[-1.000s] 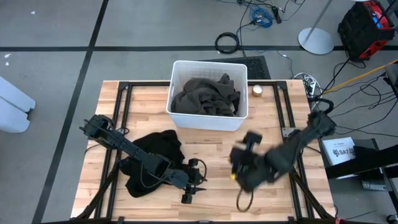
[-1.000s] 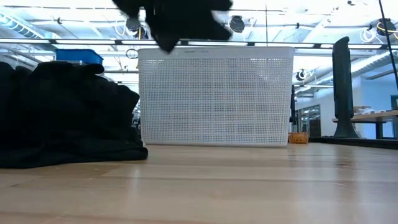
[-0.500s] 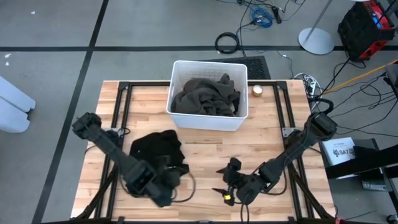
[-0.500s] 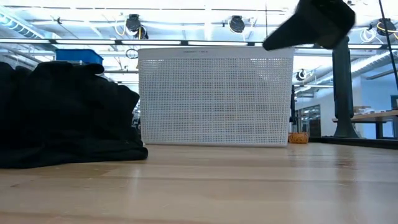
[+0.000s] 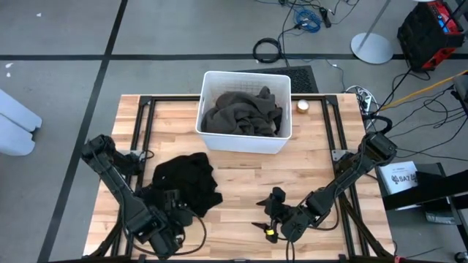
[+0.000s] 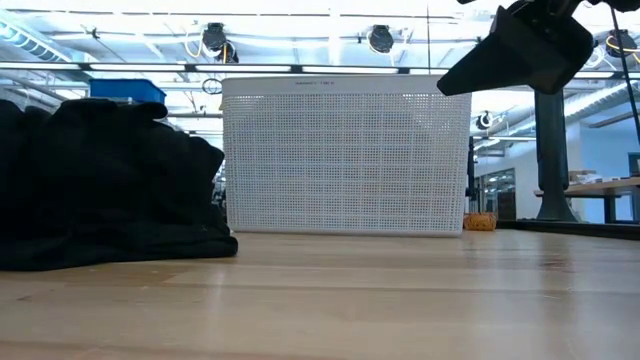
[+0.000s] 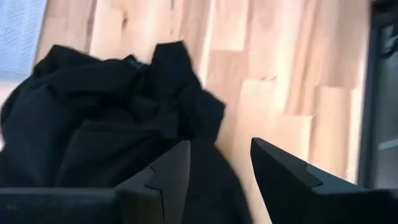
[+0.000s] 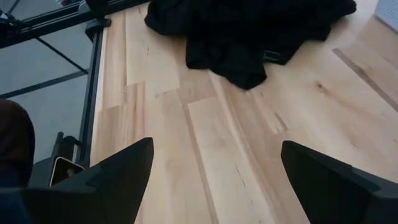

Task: Sort clothes
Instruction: Put the black boxer into the white laundry bin

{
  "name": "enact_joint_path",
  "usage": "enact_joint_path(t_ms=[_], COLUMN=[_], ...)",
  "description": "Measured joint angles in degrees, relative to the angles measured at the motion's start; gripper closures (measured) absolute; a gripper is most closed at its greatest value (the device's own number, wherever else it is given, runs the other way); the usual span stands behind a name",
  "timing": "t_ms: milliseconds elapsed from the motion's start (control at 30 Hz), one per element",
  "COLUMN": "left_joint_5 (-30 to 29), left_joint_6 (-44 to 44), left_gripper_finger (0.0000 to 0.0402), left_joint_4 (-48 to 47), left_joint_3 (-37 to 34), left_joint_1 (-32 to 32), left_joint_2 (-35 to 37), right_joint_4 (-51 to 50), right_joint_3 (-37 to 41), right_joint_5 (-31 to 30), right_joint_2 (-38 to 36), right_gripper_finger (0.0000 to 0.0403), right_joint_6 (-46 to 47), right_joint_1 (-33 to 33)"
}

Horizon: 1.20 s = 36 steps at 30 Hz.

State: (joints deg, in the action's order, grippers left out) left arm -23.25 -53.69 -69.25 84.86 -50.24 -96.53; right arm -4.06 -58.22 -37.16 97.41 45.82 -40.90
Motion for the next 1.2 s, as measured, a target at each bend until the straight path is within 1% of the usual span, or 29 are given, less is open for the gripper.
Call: enact_joint_path(t_ms=[133,267,367,600,833,900,1000,1200], left_joint_5=[-0.4,-2.2,-3.0,0.3,0.3,0.8,2.7,4.9], left_joint_6=[1.3,6.3,10.4,32.3,50.7,54.4,57.3,57.8], left_gripper_finger=[0.0222,0.0222,0.0222,0.0222,0.0222,0.0222,0.0222,0.0222], left_joint_4=[3.6,1.9,0.9,0.8,1.8,1.8,0.2,-0.4], left_joint_3=[0.0,-0.1,-1.6,-6.4,-6.6,-6.6,-6.6,-6.6], left_joint_1=[0.0,0.1,0.9,3.4,6.9,8.0,10.1,13.9], left_joint_2=[0.0,0.0,0.0,-0.2,-0.1,-0.2,-0.8,-2.0], right_joint_4=[0.0,0.0,0.1,1.0,1.3,1.3,1.3,1.3], right_joint_3=[0.0,0.0,0.0,0.0,0.0,0.0,0.0,0.0], right_joint_5=[-0.4,-0.4,-0.5,-0.4,0.0,0.0,0.0,0.0], right_joint_2=[0.0,0.0,0.1,1.3,1.6,1.6,1.6,1.6], right_gripper_finger=[0.0062,0.0062,0.0062,0.0062,0.0062,0.0062,0.0062,0.0062], right_joint_6=[0.5,1.8,2.1,1.9,1.6,1.5,1.5,1.5], right_joint_1=[0.1,0.1,0.1,0.2,0.7,0.7,0.7,0.7])
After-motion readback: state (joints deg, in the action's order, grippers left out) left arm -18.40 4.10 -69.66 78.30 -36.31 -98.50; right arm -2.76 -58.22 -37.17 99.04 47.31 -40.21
